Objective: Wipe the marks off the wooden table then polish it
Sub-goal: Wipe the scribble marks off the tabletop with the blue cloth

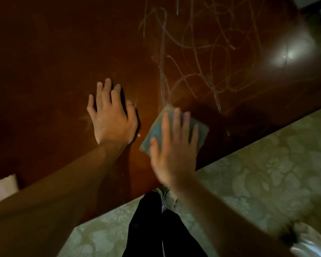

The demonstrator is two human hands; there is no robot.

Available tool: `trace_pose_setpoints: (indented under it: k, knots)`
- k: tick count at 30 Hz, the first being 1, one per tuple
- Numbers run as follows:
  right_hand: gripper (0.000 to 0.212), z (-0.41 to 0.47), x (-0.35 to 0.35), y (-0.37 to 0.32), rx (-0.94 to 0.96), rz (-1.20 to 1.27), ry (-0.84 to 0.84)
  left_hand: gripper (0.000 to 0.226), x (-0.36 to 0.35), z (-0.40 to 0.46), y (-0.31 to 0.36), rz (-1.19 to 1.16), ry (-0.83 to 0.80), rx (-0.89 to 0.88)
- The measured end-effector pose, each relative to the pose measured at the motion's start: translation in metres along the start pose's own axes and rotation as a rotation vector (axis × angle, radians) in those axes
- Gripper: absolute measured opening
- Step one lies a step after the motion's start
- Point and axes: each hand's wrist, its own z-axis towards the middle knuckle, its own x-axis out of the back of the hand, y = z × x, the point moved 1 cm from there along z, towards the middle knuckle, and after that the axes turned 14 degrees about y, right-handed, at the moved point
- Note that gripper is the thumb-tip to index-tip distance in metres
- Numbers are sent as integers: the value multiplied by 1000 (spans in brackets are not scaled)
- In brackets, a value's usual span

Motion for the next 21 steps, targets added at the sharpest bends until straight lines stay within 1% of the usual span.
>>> trace_pose_setpoints:
  k: [3,5,7,9,12,14,16,17,19,21]
  knots:
    - [68,-74,-10,-65,129,47,-67,52,1,0,-1,-36,7,29]
    - [69,-94,-12,-86,144,53,-90,52,1,0,-2,-56,9,36]
    - [68,-84,-12,-75,189,56,-105,51,1,2,-2,-65,11,41]
    - [68,-55,-8,-45,203,47,-96,50,1,1,-3,-72,13,44]
    - [71,24,-4,8,21,-46,0,49,2,0,-2,-97,11,49]
    - [71,68,-2,27,-91,-86,43,47,2,0,-2,-97,12,49]
    - [68,76,-5,11,-175,-84,88,46,2,0,-1,-77,3,38]
    - [67,66,-8,-4,-175,-86,101,46,3,0,-1,-82,0,35]
    - [63,29,-16,-43,-63,-59,79,46,4,0,-2,-116,7,41]
    - [60,6,-20,-57,54,-23,30,46,4,-1,-4,-168,20,58]
